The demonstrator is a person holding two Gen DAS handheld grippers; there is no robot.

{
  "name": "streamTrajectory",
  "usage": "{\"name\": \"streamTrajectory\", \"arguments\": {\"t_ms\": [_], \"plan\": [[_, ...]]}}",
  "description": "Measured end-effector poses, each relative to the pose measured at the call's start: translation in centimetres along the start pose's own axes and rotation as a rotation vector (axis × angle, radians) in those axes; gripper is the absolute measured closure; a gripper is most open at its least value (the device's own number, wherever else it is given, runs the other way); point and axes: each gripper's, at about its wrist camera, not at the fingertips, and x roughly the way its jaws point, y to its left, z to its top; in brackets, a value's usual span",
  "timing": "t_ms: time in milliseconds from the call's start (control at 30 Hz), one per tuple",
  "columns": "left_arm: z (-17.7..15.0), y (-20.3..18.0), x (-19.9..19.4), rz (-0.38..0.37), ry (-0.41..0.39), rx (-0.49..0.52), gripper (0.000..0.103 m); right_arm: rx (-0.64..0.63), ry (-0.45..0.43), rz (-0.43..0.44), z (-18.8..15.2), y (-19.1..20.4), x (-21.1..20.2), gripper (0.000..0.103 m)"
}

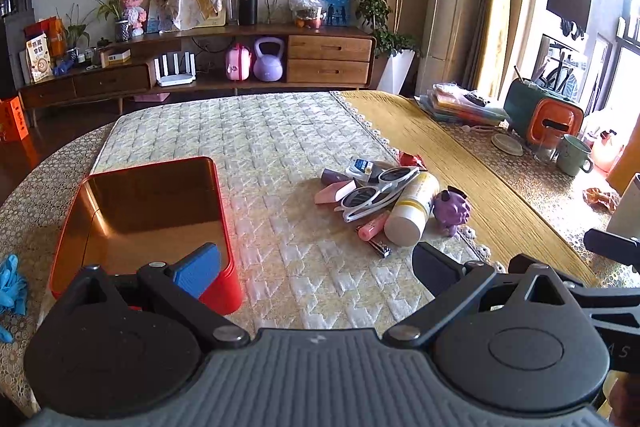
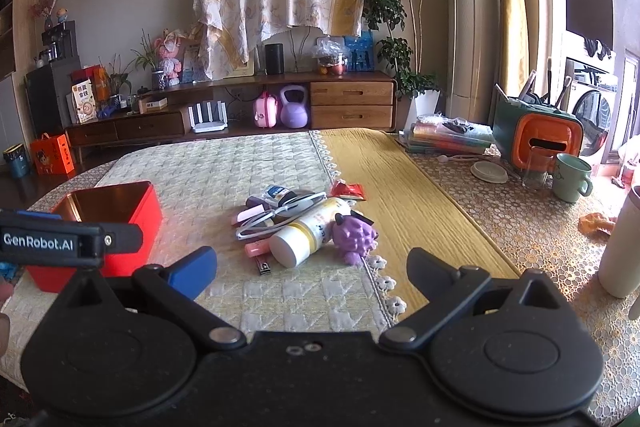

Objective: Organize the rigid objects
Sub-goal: 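Grasp the white sunglasses with the left gripper while the right gripper grasps the purple toy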

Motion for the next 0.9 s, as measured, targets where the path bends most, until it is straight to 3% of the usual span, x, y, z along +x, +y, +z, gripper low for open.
{"name": "streamTrajectory", "arguments": {"t_ms": [167,433,567,900], "plan": [[1.1,-1.2,2.4,0.016,0.007,0.037,0.000,-0.013,0.025,0.005,0.1,-1.3,1.8,0.002],[2.0,-2.4,7.2,-0.004,0.088,0.076,0.000,-0.020,0.073,0.036,-0.2,-3.8,4.5,0.003],[2.9,-2.2,9.8,-0.019,0.123,0.066,0.000,-0.041,0.096,0.046,-0.3,-4.7,6.1,0.007],[4.3,-3.6,14.8,-0.037,0.143,0.147,0.000,-0.086,0.130,0.086,0.8,-6.7,10.6,0.022]]}}
